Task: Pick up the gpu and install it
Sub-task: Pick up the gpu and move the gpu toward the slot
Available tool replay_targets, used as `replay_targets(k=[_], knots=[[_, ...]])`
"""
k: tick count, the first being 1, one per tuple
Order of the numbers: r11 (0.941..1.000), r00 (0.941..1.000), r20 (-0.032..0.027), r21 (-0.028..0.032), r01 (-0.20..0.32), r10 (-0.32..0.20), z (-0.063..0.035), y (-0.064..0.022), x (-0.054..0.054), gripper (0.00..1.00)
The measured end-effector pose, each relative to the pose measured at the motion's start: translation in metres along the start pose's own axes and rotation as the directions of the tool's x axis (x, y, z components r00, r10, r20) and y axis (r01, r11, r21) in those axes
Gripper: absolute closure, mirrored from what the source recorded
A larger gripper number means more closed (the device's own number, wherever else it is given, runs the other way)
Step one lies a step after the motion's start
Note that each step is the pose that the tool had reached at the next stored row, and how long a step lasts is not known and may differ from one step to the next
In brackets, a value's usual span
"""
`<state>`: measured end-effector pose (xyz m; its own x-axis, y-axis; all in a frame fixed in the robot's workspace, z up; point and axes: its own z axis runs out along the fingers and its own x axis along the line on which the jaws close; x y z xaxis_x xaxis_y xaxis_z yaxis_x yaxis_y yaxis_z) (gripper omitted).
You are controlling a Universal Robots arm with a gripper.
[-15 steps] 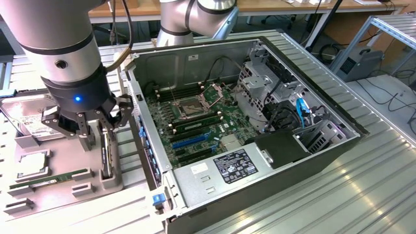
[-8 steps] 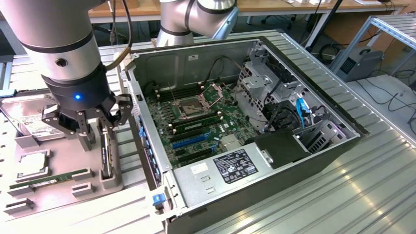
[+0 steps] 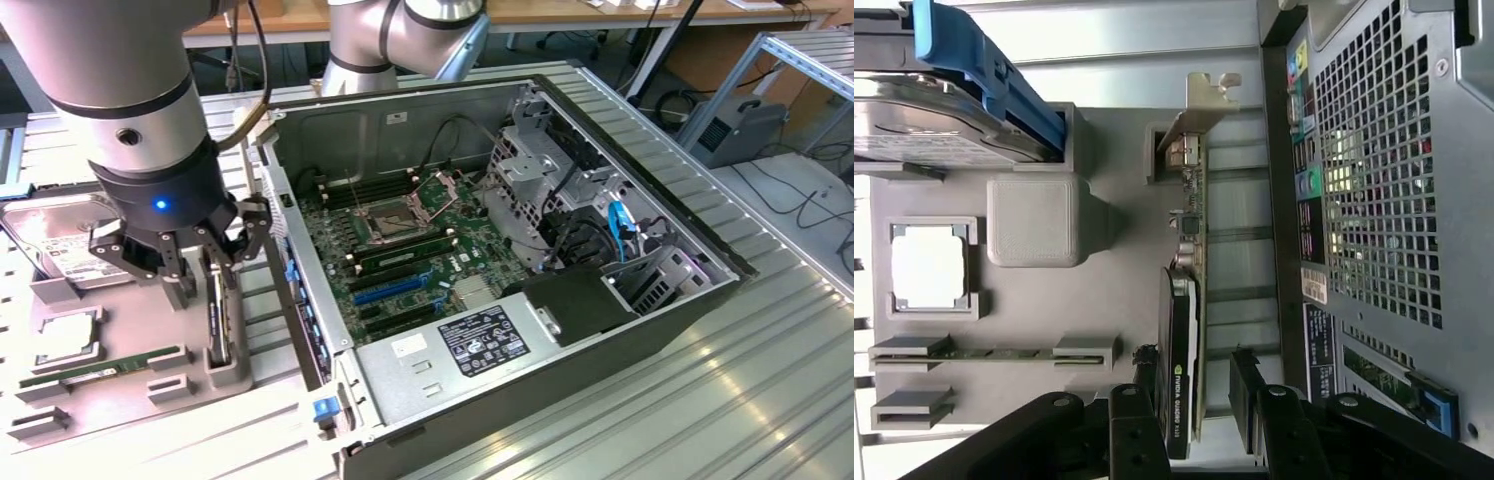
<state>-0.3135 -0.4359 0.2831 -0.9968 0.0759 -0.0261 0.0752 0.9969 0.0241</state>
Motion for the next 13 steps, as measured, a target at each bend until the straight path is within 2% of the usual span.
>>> replay_targets(k=[13], knots=[[1.0000,1.0000,0.0002,0.0021,-0.001,0.001,0.0145,0.0058,0.001,0.58]])
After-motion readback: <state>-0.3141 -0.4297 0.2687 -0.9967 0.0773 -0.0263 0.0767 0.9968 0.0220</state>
